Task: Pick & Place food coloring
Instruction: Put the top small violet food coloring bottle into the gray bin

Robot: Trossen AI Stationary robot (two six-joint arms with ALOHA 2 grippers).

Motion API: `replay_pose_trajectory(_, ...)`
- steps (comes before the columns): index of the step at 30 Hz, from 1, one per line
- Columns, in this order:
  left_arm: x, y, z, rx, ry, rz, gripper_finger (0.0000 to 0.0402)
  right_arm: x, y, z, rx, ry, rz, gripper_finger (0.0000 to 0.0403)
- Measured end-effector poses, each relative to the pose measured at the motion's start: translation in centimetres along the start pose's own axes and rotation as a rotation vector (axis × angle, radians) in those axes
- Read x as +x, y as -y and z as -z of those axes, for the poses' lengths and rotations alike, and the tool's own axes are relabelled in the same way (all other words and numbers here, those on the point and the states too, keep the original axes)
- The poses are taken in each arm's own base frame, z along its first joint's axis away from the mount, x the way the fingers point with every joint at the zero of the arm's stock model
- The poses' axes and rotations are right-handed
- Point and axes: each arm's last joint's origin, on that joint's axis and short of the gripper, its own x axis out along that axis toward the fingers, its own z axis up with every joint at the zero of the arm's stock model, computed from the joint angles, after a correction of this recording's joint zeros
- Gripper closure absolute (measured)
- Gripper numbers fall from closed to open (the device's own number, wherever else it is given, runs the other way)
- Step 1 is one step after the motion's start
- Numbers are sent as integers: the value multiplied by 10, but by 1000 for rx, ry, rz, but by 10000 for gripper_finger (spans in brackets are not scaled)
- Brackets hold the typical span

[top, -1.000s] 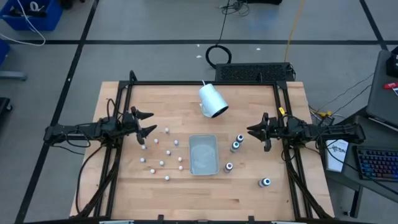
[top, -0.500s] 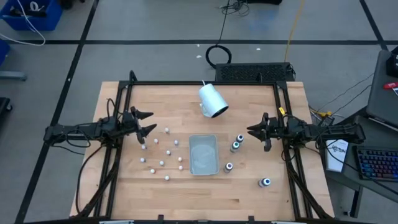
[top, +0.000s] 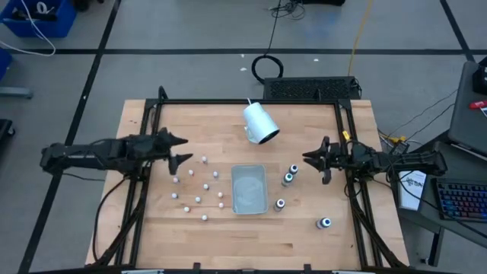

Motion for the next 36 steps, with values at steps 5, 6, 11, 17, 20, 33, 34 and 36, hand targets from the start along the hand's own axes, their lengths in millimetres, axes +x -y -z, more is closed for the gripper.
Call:
replay_pose_trajectory(5,30,10,-43,60,-298,-144,92,0,3,-1,-1,22,89,325)
replay_pose_trajectory(6,39,11,-49,68,-356,-170,92,0,3,-1,-2,23,96,325)
replay_pose_trajectory(11,85,11,-66,45,-615,-229,92,0,2,-3,0,45,95,325)
replay_pose_trajectory(17,123,14,-69,22,-795,-225,92,-1,0,-11,-44,124,75,325)
replay_pose_trajectory(20,131,15,-63,0,-883,-214,92,-1,-1,-16,-87,176,69,325)
replay_pose_trajectory(33,143,7,-24,-85,-973,-283,92,-2,-1,-18,-138,191,71,325)
replay_pose_trajectory(34,144,7,-22,-86,-962,-281,92,-2,-1,-17,-138,190,71,325)
replay_pose_trajectory(36,146,6,-18,-89,-946,-277,92,-2,-1,-18,-138,191,71,325)
